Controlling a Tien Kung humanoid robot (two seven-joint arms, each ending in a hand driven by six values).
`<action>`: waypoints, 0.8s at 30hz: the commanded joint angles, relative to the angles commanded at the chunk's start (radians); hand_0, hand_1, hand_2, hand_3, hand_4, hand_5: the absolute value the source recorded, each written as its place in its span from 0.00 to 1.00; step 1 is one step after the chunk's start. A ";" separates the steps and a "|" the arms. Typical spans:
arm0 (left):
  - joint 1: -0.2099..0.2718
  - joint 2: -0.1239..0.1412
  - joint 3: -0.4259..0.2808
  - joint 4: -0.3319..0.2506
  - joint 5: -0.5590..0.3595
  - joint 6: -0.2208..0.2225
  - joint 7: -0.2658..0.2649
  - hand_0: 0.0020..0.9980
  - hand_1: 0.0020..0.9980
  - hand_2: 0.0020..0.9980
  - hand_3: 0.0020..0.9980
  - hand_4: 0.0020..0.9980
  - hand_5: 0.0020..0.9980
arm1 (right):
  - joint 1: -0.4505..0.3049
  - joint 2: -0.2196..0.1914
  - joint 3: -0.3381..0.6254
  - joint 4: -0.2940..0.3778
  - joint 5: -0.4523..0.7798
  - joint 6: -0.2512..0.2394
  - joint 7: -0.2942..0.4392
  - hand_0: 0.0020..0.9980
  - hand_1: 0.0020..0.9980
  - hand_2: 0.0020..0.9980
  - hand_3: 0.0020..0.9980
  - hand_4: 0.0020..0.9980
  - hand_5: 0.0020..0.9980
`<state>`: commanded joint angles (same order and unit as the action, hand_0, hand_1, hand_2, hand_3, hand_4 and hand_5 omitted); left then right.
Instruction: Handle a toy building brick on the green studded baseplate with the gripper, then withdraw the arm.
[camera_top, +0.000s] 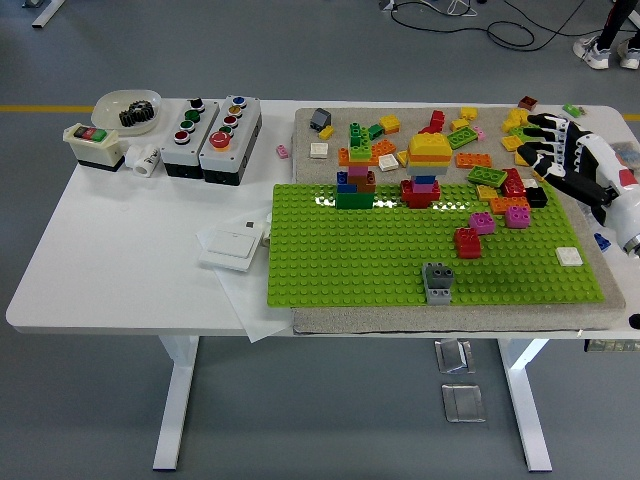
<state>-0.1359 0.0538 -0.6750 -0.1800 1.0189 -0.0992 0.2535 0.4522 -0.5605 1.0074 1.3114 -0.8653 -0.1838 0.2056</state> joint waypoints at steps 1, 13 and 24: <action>0.000 0.000 0.000 0.000 0.000 0.000 0.000 0.78 0.71 0.60 0.54 0.53 0.55 | 0.000 0.000 0.001 -0.002 0.039 0.002 0.001 0.82 0.79 0.83 0.86 0.98 0.68; -0.003 -0.002 -0.009 0.000 0.008 0.001 0.000 0.78 0.71 0.60 0.54 0.53 0.55 | 0.009 0.018 0.018 -0.046 0.349 0.028 0.016 0.85 0.81 0.85 0.89 1.00 0.83; -0.008 -0.004 -0.022 0.000 0.021 0.004 0.002 0.78 0.71 0.61 0.54 0.53 0.55 | 0.008 0.026 0.044 -0.079 0.356 0.067 0.011 0.88 0.82 0.85 0.88 1.00 0.93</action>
<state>-0.1439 0.0502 -0.6967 -0.1800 1.0400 -0.0956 0.2558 0.4597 -0.5346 1.0509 1.2320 -0.5089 -0.1163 0.2166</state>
